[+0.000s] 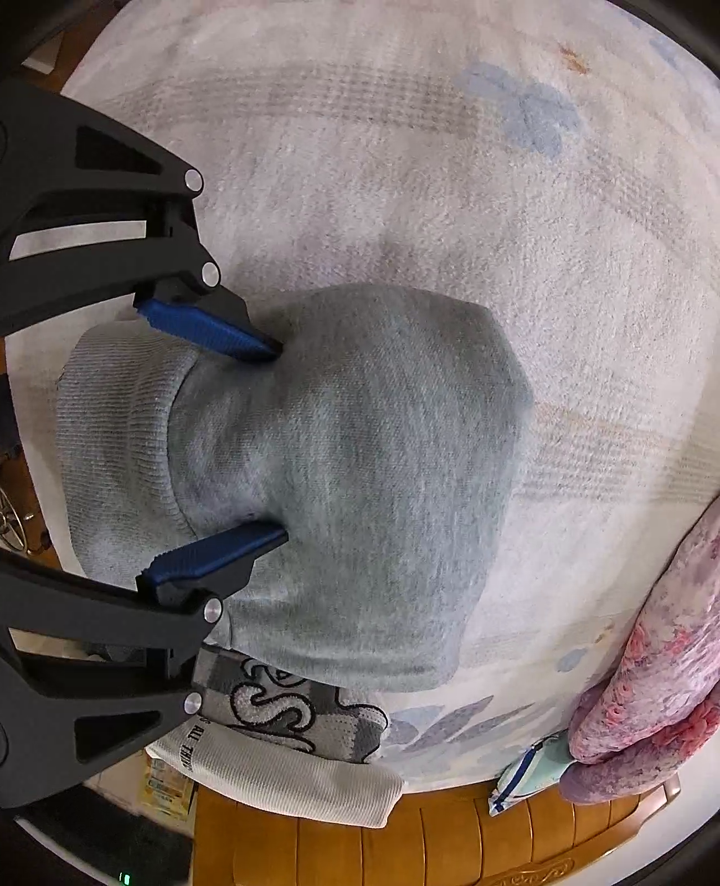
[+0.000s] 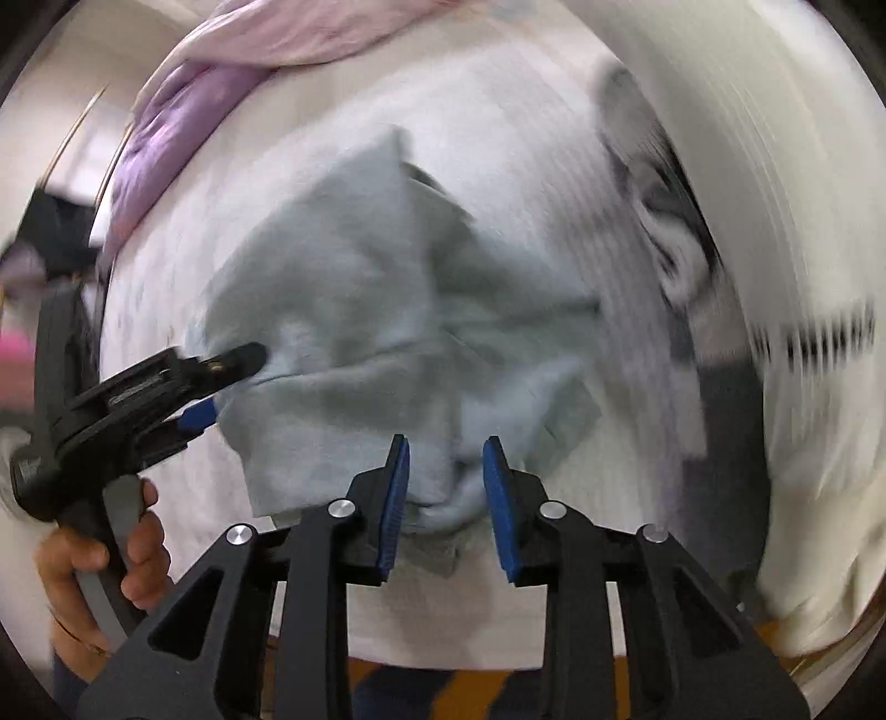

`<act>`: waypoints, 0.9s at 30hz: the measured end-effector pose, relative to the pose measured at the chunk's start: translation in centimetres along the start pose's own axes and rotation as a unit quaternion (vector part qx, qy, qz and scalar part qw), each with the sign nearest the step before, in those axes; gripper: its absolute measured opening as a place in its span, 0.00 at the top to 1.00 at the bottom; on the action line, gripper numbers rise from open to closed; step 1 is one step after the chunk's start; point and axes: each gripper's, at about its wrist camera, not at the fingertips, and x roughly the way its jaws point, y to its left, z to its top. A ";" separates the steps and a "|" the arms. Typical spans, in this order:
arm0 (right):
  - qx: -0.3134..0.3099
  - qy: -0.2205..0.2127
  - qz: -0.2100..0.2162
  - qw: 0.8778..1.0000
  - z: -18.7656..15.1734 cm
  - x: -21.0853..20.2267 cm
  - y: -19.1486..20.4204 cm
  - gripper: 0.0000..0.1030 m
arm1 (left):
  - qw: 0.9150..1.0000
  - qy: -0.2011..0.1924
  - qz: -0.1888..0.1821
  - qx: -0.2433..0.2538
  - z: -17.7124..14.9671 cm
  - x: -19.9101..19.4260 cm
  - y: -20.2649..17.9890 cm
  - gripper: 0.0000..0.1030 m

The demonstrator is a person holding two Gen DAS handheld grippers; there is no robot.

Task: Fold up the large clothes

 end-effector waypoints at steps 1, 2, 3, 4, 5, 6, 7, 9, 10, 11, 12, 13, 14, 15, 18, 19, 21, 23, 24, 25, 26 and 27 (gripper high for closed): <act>-0.017 -0.004 0.002 1.000 0.7 0.5 0.8 0.77 | 1.000 0.000 0.002 0.001 0.0 -0.1 -0.2 0.42; -0.024 -0.005 -0.004 1.000 1.1 1.1 1.1 0.79 | 1.000 0.001 0.005 0.001 0.1 -0.1 -0.4 0.42; -0.030 -0.007 -0.001 1.000 1.6 1.8 1.3 0.79 | 1.000 0.002 0.008 0.002 0.2 0.0 -0.4 0.42; -0.032 -0.003 -0.003 0.999 1.8 2.5 1.5 0.79 | 1.000 0.003 0.010 0.004 0.2 0.0 -0.5 0.42; -0.035 0.011 -0.016 0.999 2.1 3.9 1.2 0.79 | 1.000 0.004 0.010 0.004 0.3 0.0 -0.6 0.42; -0.028 0.029 -0.016 0.999 2.2 5.6 0.3 0.81 | 1.000 0.006 0.010 0.004 0.4 0.1 -0.6 0.42; -0.015 0.044 -0.014 0.999 2.4 6.9 -0.5 0.82 | 1.000 0.006 0.009 0.004 0.4 0.1 -0.6 0.42; -0.005 0.063 -0.011 0.998 2.3 9.3 -1.8 0.83 | 1.000 0.013 0.005 0.008 0.4 0.3 -0.8 0.40; -0.008 0.065 -0.012 0.998 2.4 9.7 -1.9 0.84 | 1.000 0.014 0.001 0.011 0.3 0.2 -0.9 0.38; -0.008 0.066 -0.013 0.998 2.5 9.8 -2.0 0.84 | 1.000 0.012 -0.004 0.012 0.1 0.0 -1.0 0.32; -0.005 0.070 -0.013 0.997 2.6 9.8 -2.0 0.84 | 1.000 0.007 -0.019 0.003 -0.3 -0.5 -0.8 0.26; -0.004 0.072 -0.014 0.997 2.6 9.8 -2.0 0.84 | 0.999 0.006 -0.031 -0.006 -0.6 -0.9 -0.5 0.24; -0.004 0.073 -0.013 0.997 2.7 9.9 -2.1 0.84 | 0.999 0.007 -0.041 -0.016 -0.9 -1.3 -0.2 0.24; -0.002 0.074 -0.012 0.997 3.0 10.1 -1.9 0.84 | 0.998 0.003 -0.057 -0.035 -1.5 -1.8 0.7 0.21; 0.008 0.075 -0.006 0.997 3.9 10.6 -0.9 0.84 | 0.995 0.003 -0.069 -0.070 -3.7 -2.4 3.1 0.18; 0.008 0.074 -0.006 0.997 4.1 10.7 -1.3 0.84 | 0.995 0.009 -0.065 -0.073 -4.5 -2.2 3.8 0.18; 0.007 0.070 -0.007 0.997 3.9 10.6 -1.4 0.84 | 0.995 0.029 -0.051 -0.085 -5.5 -1.1 4.7 0.18; 0.008 0.067 -0.006 0.998 3.7 10.6 -1.5 0.84 | 0.993 0.044 -0.066 -0.089 -6.1 0.2 4.9 0.18; 0.009 0.065 -0.006 0.998 3.7 10.6 -1.5 0.84 | 0.993 0.048 -0.069 -0.086 -6.3 1.3 4.7 0.17; 0.008 0.064 -0.006 0.998 3.5 10.6 -1.5 0.84 | 0.992 0.050 -0.071 -0.087 -6.3 2.1 4.7 0.16; 0.008 0.064 -0.006 0.998 3.4 10.6 -1.5 0.84 | 0.992 0.050 -0.074 -0.092 -6.1 2.7 4.6 0.11; 0.008 0.063 -0.005 0.998 3.2 10.8 -1.6 0.84 | 0.991 0.049 -0.079 -0.096 -5.9 3.0 4.7 0.10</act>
